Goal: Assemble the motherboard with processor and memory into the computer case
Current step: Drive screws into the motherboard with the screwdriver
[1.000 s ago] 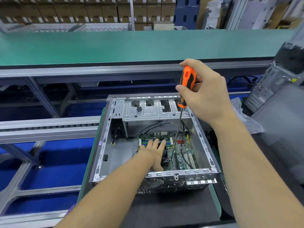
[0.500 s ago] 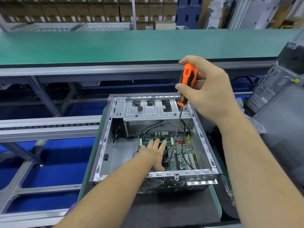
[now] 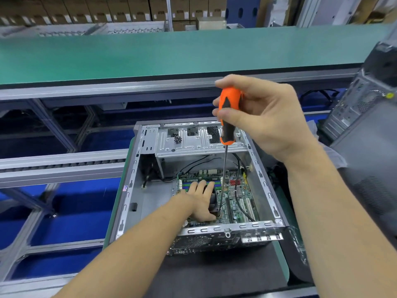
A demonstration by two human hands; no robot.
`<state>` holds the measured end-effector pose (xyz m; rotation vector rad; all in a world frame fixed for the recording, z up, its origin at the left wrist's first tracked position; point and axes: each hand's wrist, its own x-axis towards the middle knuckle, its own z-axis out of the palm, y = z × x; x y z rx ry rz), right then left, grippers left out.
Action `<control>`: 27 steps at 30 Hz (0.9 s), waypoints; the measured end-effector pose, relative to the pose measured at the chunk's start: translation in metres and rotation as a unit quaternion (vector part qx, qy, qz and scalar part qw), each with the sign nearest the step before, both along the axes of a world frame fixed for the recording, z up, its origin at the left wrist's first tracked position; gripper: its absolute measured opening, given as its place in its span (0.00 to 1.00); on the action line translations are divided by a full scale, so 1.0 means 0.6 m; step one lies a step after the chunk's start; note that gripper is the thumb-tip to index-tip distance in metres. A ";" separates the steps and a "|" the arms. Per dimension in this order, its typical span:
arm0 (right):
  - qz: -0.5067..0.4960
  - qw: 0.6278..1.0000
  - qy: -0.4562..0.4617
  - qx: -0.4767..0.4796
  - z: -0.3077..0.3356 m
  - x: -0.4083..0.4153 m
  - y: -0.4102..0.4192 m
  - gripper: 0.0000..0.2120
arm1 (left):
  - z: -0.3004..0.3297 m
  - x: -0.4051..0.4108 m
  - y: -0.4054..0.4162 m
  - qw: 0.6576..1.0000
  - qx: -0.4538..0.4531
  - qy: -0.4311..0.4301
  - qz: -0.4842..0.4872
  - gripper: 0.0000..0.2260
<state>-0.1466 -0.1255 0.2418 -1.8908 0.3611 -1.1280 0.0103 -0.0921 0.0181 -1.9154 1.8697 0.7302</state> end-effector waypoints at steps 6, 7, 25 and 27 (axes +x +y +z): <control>-0.026 0.999 -0.009 -0.029 -0.012 -0.002 0.001 0.15 | 0.002 -0.031 -0.007 0.996 0.027 -0.084 -0.002 0.56; 0.005 1.000 -0.015 -0.016 -0.013 -0.003 0.004 0.15 | 0.001 -0.033 -0.004 0.995 0.024 -0.092 -0.002 0.55; -0.130 0.990 0.008 -0.052 -0.007 0.008 0.006 0.12 | 0.007 -0.043 -0.001 0.994 0.029 -0.107 0.022 0.53; -0.052 0.998 0.003 -0.027 -0.002 0.002 0.009 0.16 | 0.007 -0.043 -0.002 0.994 0.033 -0.105 0.023 0.53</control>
